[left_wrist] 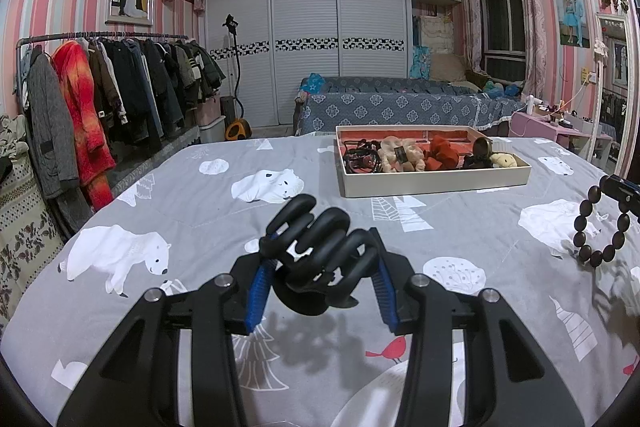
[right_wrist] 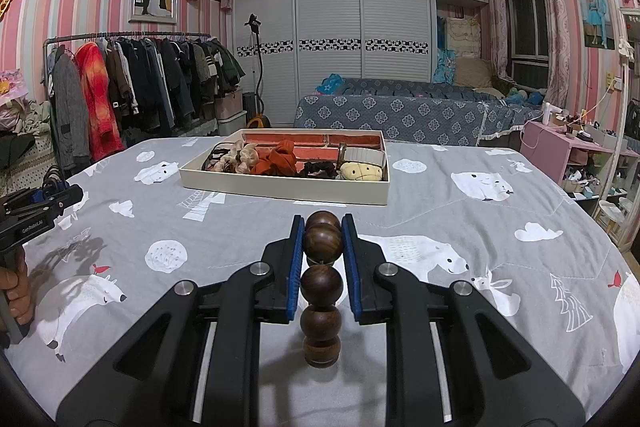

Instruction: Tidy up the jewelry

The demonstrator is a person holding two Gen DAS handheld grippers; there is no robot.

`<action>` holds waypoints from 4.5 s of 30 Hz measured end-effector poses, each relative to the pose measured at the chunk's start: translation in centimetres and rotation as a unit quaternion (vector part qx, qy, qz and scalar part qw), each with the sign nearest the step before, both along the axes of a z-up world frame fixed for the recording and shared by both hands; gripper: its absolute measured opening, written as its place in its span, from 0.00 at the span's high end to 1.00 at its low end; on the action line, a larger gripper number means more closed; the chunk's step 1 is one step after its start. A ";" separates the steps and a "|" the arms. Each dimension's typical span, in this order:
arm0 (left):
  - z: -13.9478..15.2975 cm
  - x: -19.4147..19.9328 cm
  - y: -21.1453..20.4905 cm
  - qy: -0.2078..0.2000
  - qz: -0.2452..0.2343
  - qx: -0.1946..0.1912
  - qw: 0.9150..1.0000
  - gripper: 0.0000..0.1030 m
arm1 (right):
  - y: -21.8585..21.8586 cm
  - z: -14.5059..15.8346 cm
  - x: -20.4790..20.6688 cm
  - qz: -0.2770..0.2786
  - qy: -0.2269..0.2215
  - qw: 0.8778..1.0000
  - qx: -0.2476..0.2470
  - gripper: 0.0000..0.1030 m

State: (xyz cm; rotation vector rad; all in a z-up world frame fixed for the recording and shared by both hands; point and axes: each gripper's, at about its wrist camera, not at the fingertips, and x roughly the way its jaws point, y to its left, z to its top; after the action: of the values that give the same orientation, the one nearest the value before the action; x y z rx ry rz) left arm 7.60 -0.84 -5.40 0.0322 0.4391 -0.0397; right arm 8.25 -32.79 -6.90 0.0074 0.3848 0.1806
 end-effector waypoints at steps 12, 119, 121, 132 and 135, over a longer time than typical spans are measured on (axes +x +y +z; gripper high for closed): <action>0.0 0.4 -0.8 0.010 -0.017 0.021 1.000 0.57 | -0.6 -0.3 0.4 0.005 0.008 1.000 0.011 0.81; 2.0 -7.2 -2.0 -0.110 0.001 -0.013 0.994 0.04 | 1.5 1.4 -8.6 -0.065 -0.106 0.992 -0.036 0.04; 2.0 -7.1 -1.9 -0.107 0.001 -0.015 0.994 0.04 | 1.5 1.4 -8.5 -0.066 -0.104 0.992 -0.036 0.04; 2.2 -7.6 -1.8 -0.111 -0.001 -0.020 0.994 0.04 | 1.7 1.2 -8.2 -0.073 -0.096 0.992 -0.044 0.04; 2.2 -7.6 -1.8 -0.113 -0.001 -0.020 0.993 0.04 | 1.4 1.2 -8.3 -0.072 -0.098 0.992 -0.039 0.04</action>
State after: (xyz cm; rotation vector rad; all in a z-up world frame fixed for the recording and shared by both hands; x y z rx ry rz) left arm 0.02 -2.67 -3.17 -0.0027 0.2125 -0.0459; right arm -0.04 -31.35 -5.71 -0.0591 0.1942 0.0224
